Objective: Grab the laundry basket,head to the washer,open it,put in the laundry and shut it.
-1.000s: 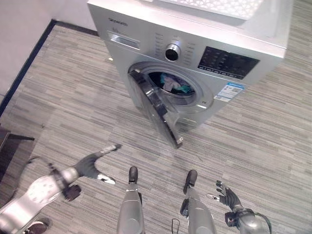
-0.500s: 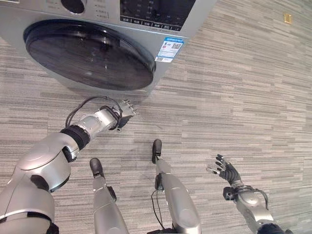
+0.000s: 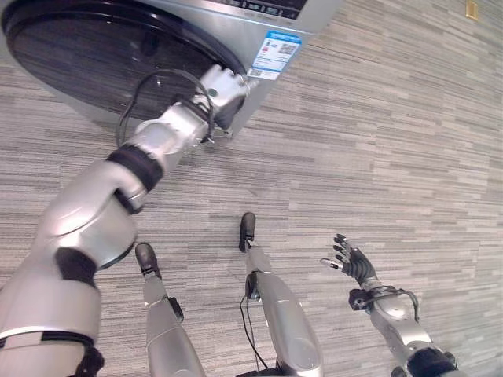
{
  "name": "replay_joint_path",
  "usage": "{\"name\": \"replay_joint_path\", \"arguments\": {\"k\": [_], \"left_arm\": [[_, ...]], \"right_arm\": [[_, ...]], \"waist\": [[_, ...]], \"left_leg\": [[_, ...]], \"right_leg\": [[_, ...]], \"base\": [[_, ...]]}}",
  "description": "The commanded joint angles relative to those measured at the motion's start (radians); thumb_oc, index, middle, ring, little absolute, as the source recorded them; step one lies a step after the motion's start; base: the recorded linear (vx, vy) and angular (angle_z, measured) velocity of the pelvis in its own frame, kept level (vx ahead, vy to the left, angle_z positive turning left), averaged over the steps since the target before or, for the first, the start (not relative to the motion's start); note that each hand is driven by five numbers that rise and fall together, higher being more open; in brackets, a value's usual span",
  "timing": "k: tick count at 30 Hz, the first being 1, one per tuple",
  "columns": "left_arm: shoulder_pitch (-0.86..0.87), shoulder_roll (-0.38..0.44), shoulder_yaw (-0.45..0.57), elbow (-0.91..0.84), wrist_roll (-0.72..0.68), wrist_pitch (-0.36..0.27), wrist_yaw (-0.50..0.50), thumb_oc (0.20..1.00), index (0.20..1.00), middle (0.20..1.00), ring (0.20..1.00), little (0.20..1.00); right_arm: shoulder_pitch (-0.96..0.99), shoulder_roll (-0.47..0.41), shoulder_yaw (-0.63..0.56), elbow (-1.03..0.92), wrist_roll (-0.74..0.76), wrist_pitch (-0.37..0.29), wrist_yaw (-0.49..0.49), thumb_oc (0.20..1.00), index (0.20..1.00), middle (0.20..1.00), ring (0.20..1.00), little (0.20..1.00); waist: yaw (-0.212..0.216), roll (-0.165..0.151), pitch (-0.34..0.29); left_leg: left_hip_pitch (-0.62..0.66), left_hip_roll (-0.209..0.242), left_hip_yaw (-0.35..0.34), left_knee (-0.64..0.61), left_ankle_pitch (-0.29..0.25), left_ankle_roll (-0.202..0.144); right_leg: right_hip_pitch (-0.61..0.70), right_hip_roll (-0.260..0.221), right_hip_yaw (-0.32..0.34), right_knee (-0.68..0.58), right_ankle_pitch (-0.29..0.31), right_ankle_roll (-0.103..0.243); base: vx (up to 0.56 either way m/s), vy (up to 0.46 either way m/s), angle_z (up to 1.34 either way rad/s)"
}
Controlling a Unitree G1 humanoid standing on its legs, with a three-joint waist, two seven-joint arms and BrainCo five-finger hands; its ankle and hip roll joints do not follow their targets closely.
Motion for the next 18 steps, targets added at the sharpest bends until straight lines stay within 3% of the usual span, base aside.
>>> {"name": "replay_joint_path", "arguments": {"k": [1, 4, 5, 6, 7, 8, 10, 13, 15, 18], "left_arm": [[0.19, 0.04, 0.191, -0.018, -0.362, -0.079, 0.004, 1.0, 1.0, 1.0, 1.0, 1.0], [0.645, -0.068, 0.375, -0.202, -0.548, -0.153, -0.068, 1.0, 1.0, 1.0, 1.0, 1.0], [0.76, -0.107, 0.421, -0.223, -0.585, -0.171, -0.084, 1.0, 1.0, 1.0, 1.0, 1.0], [0.765, -0.107, 0.424, -0.226, -0.585, -0.17, -0.085, 1.0, 1.0, 1.0, 1.0, 1.0], [0.947, -0.186, 0.488, -0.225, -0.638, -0.209, -0.107, 1.0, 1.0, 1.0, 1.0, 1.0], [1.016, -0.214, 0.521, -0.2, -0.685, -0.22, -0.131, 1.0, 1.0, 1.0, 1.0, 1.0], [1.14, -0.239, 0.558, -0.168, -0.733, -0.229, -0.175, 1.0, 1.0, 1.0, 1.0, 1.0], [1.268, -0.244, 0.592, -0.066, -0.842, -0.183, -0.312, 1.0, 1.0, 1.0, 1.0, 1.0], [1.297, -0.255, 0.61, -0.03, -0.855, -0.181, -0.326, 1.0, 1.0, 1.0, 1.0, 1.0], [1.321, -0.315, 0.693, 0.182, -0.824, -0.18, -0.281, 1.0, 1.0, 1.0, 1.0, 1.0]], "right_arm": [[0.105, -0.016, -0.08, -0.009, -0.03, 0.0, -0.001, 1.0, 1.0, 1.0, 1.0, 1.0], [0.122, 0.039, -0.135, 0.048, -0.056, 0.008, -0.005, 1.0, 1.0, 1.0, 1.0, 1.0], [0.126, 0.054, -0.152, 0.068, -0.067, 0.01, -0.006, 1.0, 1.0, 1.0, 1.0, 1.0], [0.128, 0.052, -0.15, 0.068, -0.067, 0.01, -0.006, 1.0, 1.0, 1.0, 1.0, 1.0], [0.139, 0.071, -0.176, 0.103, -0.091, 0.004, -0.005, 1.0, 1.0, 1.0, 1.0, 1.0], [0.144, 0.081, -0.187, 0.121, -0.093, -0.002, -0.007, 1.0, 1.0, 1.0, 1.0, 1.0], [0.157, 0.094, -0.213, 0.144, -0.096, -0.009, -0.004, 1.0, 1.0, 1.0, 1.0, 1.0], [0.176, 0.1, -0.256, 0.192, -0.103, -0.001, 0.014, 1.0, 1.0, 1.0, 1.0, 1.0], [0.183, 0.105, -0.269, 0.206, -0.106, 0.001, 0.016, 1.0, 1.0, 1.0, 1.0, 1.0], [0.191, 0.134, -0.302, 0.311, -0.121, 0.008, 0.001, 1.0, 1.0, 1.0, 1.0, 1.0]], "waist": [[0.029, 0.061, -0.055], [0.074, 0.086, -0.072], [0.085, 0.092, -0.079], [0.083, 0.092, -0.08], [0.109, 0.1, -0.094], [0.122, 0.102, -0.104], [0.141, 0.108, -0.122], [0.161, 0.133, -0.167], [0.167, 0.14, -0.181], [0.192, 0.155, -0.24]], "left_leg": [[-0.042, -0.023, -0.013, 0.014, -0.007, 0.067], [0.018, -0.032, 0.0, 0.014, -0.026, 0.067], [0.038, -0.034, 0.003, 0.012, -0.03, 0.068], [0.04, -0.034, 0.004, 0.011, -0.03, 0.068], [0.089, -0.04, 0.008, 0.003, -0.039, 0.071], [0.118, -0.04, 0.01, -0.003, -0.041, 0.071], [0.144, -0.049, 0.01, -0.004, -0.03, 0.086], [0.209, -0.056, 0.004, -0.016, -0.036, 0.093], [0.227, -0.058, 0.001, -0.02, -0.039, 0.096], [0.302, -0.074, -0.014, -0.038, -0.048, 0.103]], "right_leg": [[0.112, -0.113, -0.003, 0.092, -0.207, 0.113], [0.174, -0.123, -0.005, 0.087, -0.22, 0.106], [0.194, -0.123, -0.006, 0.086, -0.225, 0.105], [0.196, -0.123, -0.006, 0.085, -0.225, 0.105], [0.247, -0.122, -0.011, 0.078, -0.233, 0.103], [0.276, -0.122, -0.013, 0.072, -0.237, 0.104], [0.31, -0.128, -0.026, 0.063, -0.228, 0.1], [0.375, -0.133, -0.036, 0.056, -0.24, 0.102], [0.393, -0.137, -0.04, 0.054, -0.243, 0.101], [0.473, -0.146, -0.068, 0.052, -0.262, 0.103]], "base": [[0.06, 0.004, -0.12], [0.08, 0.021, 0.0], [0.05, 0.004, 0.08], [0.1, -0.021, 0.13], [0.12, -0.036, 0.14], [0.14, -0.062, 0.17], [0.04, -0.034, 0.15], [0.05, 0.002, 0.13], [0.05, 0.003, 0.03], [0.07, -0.017, 0.16]]}}
